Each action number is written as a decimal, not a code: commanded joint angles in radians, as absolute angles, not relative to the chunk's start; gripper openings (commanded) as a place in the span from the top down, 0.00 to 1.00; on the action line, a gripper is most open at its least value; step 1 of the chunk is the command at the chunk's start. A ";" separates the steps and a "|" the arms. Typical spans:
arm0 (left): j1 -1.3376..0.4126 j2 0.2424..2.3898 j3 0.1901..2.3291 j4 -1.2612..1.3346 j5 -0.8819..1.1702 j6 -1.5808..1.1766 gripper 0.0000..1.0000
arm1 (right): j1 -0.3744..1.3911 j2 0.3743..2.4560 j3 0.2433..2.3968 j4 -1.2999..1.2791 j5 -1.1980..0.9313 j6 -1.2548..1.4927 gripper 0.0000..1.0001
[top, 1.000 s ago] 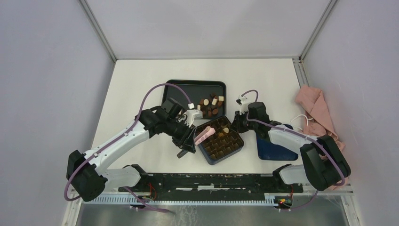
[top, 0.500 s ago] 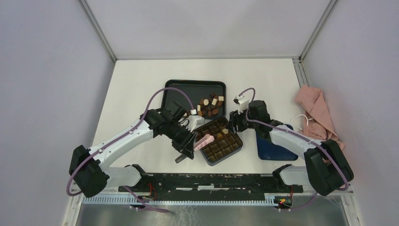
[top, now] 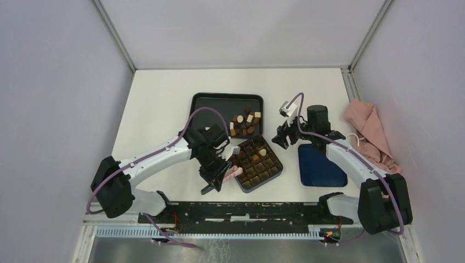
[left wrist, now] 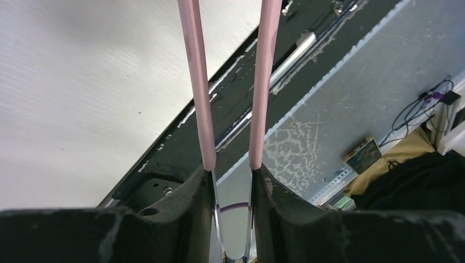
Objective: Pack the chocolate
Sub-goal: Place the fake chocolate in the packing box.
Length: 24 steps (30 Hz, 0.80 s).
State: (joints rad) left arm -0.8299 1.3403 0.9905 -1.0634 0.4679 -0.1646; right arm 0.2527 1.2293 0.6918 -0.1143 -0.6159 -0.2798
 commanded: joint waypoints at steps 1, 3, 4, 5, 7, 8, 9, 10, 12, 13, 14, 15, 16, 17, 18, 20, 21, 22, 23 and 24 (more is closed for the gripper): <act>-0.871 1.390 1.070 -1.080 0.341 -0.245 0.98 | 0.243 1.226 0.719 -0.128 -0.696 -0.339 0.28; -0.892 1.411 1.084 -1.083 0.317 -0.254 0.98 | 0.239 1.232 0.720 -0.132 -0.702 -0.341 0.28; -0.900 1.419 1.090 -1.083 0.309 -0.257 0.98 | 0.239 1.232 0.721 -0.131 -0.704 -0.341 0.28; -0.907 1.430 1.096 -1.083 0.298 -0.260 0.98 | 0.239 1.233 0.721 -0.131 -0.707 -0.342 0.28; -0.918 1.449 1.105 -1.084 0.293 -0.259 0.97 | 0.237 1.234 0.721 -0.132 -0.710 -0.343 0.28; -0.922 1.460 1.111 -1.088 0.291 -0.258 0.96 | 0.236 1.235 0.720 -0.132 -0.713 -0.344 0.28; -0.926 1.467 1.117 -1.093 0.288 -0.254 0.96 | 0.235 1.237 0.721 -0.132 -0.717 -0.344 0.28; -0.931 1.474 1.121 -1.099 0.284 -0.254 0.95 | 0.233 1.237 0.721 -0.133 -0.721 -0.344 0.28; -0.937 1.482 1.131 -1.111 0.279 -0.251 0.91 | 0.229 1.239 0.721 -0.134 -0.725 -0.345 0.27; -0.938 1.483 1.135 -1.114 0.279 -0.249 0.89 | 0.228 1.240 0.722 -0.134 -0.727 -0.346 0.27; -0.940 1.483 1.140 -1.118 0.281 -0.248 0.88 | 0.226 1.240 0.723 -0.136 -0.727 -0.347 0.27; -0.942 1.485 1.142 -1.118 0.282 -0.248 0.86 | 0.225 1.242 0.724 -0.136 -0.729 -0.348 0.27; -0.944 1.486 1.145 -1.120 0.281 -0.246 0.84 | 0.224 1.242 0.724 -0.138 -0.730 -0.348 0.27; -0.946 1.489 1.148 -1.122 0.280 -0.246 0.82 | 0.223 1.242 0.724 -0.138 -0.731 -0.348 0.27; -0.948 1.490 1.150 -1.123 0.279 -0.246 0.80 | 0.220 1.241 0.724 -0.138 -0.733 -0.348 0.27; -0.952 1.492 1.153 -1.123 0.279 -0.244 0.76 | 0.219 1.241 0.725 -0.138 -0.734 -0.348 0.27; -0.955 1.493 1.155 -1.123 0.280 -0.244 0.75 | 0.218 1.241 0.726 -0.138 -0.735 -0.348 0.27; -0.956 1.493 1.154 -1.122 0.281 -0.243 0.73 | 0.215 1.240 0.726 -0.139 -0.736 -0.348 0.27; -0.957 1.494 1.154 -1.123 0.279 -0.242 0.72 | 0.215 1.241 0.726 -0.139 -0.737 -0.348 0.27; -0.960 1.494 1.152 -1.122 0.279 -0.241 0.70 | 0.213 1.239 0.726 -0.140 -0.738 -0.348 0.27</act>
